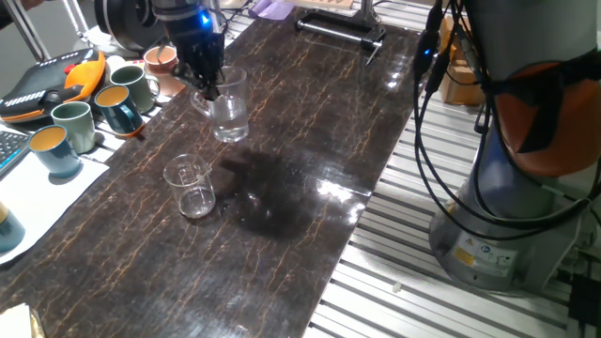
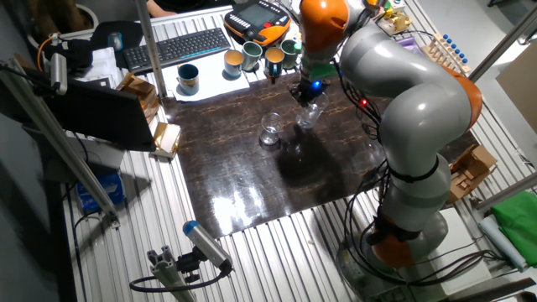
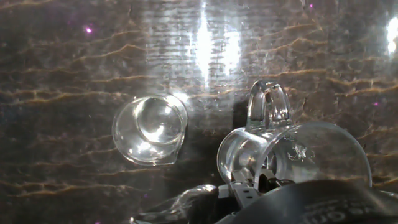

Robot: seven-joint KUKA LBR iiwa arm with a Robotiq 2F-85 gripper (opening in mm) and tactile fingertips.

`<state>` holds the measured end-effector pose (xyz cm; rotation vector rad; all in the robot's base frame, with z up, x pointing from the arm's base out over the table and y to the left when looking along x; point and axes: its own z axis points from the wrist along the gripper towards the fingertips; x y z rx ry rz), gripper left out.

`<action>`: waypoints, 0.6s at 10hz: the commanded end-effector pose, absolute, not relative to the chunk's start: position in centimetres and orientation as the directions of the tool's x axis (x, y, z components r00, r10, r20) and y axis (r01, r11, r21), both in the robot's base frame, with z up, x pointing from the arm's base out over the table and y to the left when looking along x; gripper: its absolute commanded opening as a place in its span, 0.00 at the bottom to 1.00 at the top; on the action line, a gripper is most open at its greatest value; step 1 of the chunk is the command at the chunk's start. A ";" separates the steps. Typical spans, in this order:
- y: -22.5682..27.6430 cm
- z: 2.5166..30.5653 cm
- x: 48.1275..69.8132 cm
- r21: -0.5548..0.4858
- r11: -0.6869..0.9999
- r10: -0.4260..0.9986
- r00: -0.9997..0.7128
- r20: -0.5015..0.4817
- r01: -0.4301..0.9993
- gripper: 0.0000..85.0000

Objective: Pour the water from one cup into another empty cup

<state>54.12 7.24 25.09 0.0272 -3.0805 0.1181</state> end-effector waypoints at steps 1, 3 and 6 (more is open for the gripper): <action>7.2 25.1 54.1 -0.097 0.995 -0.019 -0.998 0.057 -0.025 0.01; 7.2 25.1 54.1 -0.126 0.992 -0.018 -0.998 0.059 -0.025 0.01; 7.2 25.1 54.1 -0.136 0.990 -0.038 -0.998 0.049 -0.045 0.01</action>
